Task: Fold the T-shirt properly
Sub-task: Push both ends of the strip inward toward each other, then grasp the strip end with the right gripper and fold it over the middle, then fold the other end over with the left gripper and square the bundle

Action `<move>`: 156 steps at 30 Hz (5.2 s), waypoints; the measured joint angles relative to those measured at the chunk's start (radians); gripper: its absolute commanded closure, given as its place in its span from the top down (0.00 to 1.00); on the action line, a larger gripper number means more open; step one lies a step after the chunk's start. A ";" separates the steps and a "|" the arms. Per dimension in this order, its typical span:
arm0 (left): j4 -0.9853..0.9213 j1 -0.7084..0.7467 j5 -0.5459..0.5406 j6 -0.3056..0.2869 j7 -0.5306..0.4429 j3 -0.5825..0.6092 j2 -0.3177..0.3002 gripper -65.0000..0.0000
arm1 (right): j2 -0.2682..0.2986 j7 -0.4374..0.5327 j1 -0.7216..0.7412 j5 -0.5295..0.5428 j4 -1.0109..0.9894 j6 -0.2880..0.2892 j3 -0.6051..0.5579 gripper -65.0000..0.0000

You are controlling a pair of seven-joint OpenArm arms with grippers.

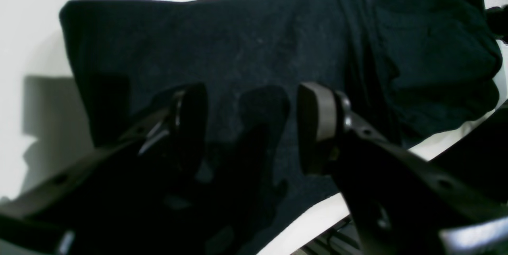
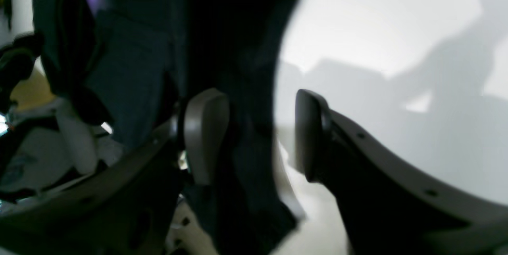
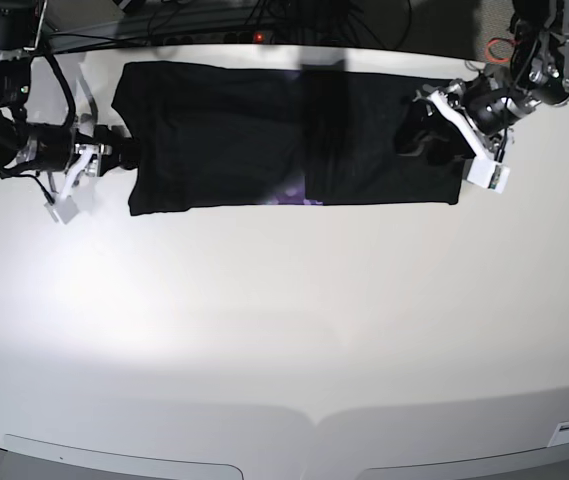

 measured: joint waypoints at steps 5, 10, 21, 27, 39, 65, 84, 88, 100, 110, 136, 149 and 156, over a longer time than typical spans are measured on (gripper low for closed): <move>0.000 0.000 0.000 0.000 0.000 0.000 0.000 0.53 | 0.002 -0.023 -0.005 0.105 -0.001 0.000 -0.060 0.49; 0.000 0.000 0.001 0.000 0.000 0.000 0.000 0.53 | 0.000 -0.042 -0.008 0.156 -0.004 0.000 -0.112 0.49; 0.000 0.000 0.024 -0.002 -0.001 0.000 0.000 0.53 | 0.002 0.123 -0.016 0.117 -0.006 -0.002 -0.122 0.00; 0.000 0.000 0.111 -0.003 0.000 0.000 0.000 0.53 | 0.075 0.122 -0.014 0.057 0.008 -0.002 -0.050 0.00; -0.196 -0.009 0.260 0.057 -0.275 0.016 0.000 0.53 | -0.082 -0.037 -0.014 0.175 0.297 -0.002 -0.045 0.00; -0.230 -0.025 0.253 0.053 -0.330 0.081 -0.002 0.53 | -0.639 0.277 0.029 -0.501 0.484 -0.038 -0.548 0.39; -0.085 -0.006 0.121 0.068 -0.056 -0.145 -0.046 0.49 | -0.639 0.253 0.144 -0.474 0.483 -0.066 -0.505 0.21; 0.027 -0.007 -0.052 0.059 -0.002 -0.249 -0.055 0.46 | -0.626 0.259 0.191 -0.500 0.483 -0.066 -0.449 0.00; 0.133 0.172 -0.200 -0.082 0.009 -0.239 0.150 0.23 | -0.447 0.327 0.192 -0.576 0.388 -0.066 -0.432 0.00; 0.050 0.158 0.172 0.019 -0.153 -0.069 0.218 0.23 | -0.447 0.438 0.268 -0.747 0.085 -0.062 -0.433 0.00; -0.422 -0.362 0.435 0.081 -0.219 -0.069 0.211 0.23 | -0.431 0.366 -0.134 -0.746 0.515 -0.029 -0.432 0.00; -0.294 -0.393 0.394 0.101 -0.172 -0.069 0.210 0.06 | -0.508 0.357 -0.161 -0.706 0.617 -0.007 -0.431 0.00; 0.088 -0.261 0.367 0.093 -0.063 -0.098 0.210 0.00 | -0.428 0.294 -0.172 -0.644 0.831 -0.027 -0.324 0.00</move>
